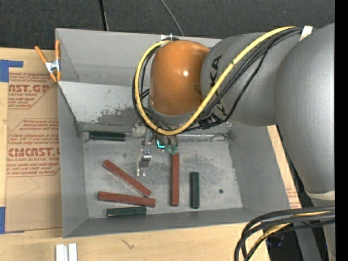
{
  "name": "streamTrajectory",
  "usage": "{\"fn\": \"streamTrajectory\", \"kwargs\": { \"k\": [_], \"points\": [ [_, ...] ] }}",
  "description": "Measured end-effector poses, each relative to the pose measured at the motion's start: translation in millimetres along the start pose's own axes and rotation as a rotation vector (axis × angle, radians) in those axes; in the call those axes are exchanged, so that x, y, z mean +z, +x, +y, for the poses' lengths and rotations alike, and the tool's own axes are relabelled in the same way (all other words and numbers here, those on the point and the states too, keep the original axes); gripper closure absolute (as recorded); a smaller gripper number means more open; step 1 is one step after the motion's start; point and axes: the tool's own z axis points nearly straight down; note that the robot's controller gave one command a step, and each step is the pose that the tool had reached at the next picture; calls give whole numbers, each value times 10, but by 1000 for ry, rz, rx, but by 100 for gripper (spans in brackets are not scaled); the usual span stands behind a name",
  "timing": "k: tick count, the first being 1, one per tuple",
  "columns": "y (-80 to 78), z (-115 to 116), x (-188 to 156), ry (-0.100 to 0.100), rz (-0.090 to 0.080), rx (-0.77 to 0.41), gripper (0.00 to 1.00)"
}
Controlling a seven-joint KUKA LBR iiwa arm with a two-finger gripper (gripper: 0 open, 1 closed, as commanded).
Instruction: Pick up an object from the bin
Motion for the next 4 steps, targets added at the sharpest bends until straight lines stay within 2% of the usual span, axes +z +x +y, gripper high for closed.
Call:
{"fn": "streamTrajectory", "kwargs": {
  "k": [1,2,3,4],
  "points": [
    [-19,-5,-43,-1,-7,1,0],
    [53,46,333,-1,-13,-70,0],
    [294,181,965,-6,-26,24,100],
    [294,180,965,-6,-26,23,100]
  ]
}}
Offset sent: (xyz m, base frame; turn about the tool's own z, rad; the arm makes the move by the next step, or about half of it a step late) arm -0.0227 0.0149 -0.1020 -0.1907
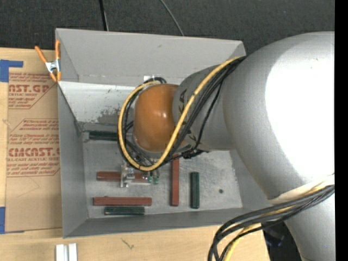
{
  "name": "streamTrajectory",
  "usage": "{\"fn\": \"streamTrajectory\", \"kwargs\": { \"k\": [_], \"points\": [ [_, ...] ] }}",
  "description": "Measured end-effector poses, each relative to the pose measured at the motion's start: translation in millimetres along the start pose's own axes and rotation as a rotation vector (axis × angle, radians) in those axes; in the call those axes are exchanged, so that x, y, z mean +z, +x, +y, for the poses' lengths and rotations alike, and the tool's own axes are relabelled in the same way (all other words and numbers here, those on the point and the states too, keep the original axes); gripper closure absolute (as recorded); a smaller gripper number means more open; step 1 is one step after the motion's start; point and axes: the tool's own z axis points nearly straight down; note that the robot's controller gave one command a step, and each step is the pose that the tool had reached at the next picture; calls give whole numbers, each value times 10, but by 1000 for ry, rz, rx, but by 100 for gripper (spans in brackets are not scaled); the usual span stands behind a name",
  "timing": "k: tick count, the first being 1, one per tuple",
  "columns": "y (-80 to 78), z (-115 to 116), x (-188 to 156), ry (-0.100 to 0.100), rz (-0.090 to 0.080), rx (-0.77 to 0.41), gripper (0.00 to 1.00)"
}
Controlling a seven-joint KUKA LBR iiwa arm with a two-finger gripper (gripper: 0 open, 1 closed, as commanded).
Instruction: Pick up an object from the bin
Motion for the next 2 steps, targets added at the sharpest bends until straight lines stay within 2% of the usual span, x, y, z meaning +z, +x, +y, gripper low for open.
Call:
{"fn": "streamTrajectory", "kwargs": {
  "k": [1,2],
  "points": [
    [257,-98,-1229,5,18,-92,100],
    [258,-98,-1228,5,18,-92,100]
  ]
}}
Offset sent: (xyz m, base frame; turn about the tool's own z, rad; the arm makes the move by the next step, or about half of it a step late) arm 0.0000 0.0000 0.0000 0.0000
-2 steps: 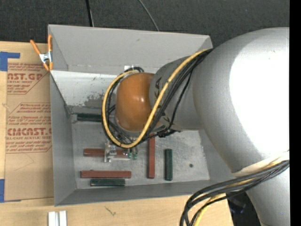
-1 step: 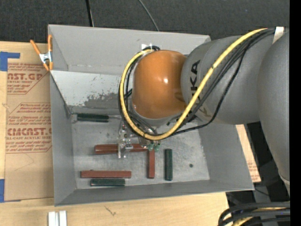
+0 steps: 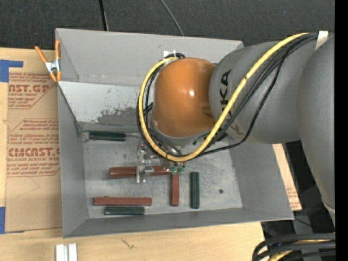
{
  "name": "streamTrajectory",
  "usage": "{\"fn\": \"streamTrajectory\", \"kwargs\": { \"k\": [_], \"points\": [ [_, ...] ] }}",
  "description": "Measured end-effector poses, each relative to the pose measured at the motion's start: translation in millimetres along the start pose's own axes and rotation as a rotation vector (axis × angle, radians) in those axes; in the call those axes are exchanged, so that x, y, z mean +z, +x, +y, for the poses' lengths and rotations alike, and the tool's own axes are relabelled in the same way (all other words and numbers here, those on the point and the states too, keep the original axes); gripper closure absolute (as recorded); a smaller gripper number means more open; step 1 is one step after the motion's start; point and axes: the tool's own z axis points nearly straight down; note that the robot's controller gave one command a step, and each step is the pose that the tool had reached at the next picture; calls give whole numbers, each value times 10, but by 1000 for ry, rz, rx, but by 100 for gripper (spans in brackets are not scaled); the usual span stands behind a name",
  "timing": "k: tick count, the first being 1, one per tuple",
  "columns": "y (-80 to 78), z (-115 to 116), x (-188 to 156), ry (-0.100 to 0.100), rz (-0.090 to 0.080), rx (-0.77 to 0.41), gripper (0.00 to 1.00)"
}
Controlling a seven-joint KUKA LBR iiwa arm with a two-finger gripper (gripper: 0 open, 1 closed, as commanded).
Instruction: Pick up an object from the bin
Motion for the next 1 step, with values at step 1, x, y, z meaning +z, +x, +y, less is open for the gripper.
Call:
{"fn": "streamTrajectory", "kwargs": {
  "k": [1],
  "points": [
    [-10,-39,-311,1,3,-115,100]
  ]
}}
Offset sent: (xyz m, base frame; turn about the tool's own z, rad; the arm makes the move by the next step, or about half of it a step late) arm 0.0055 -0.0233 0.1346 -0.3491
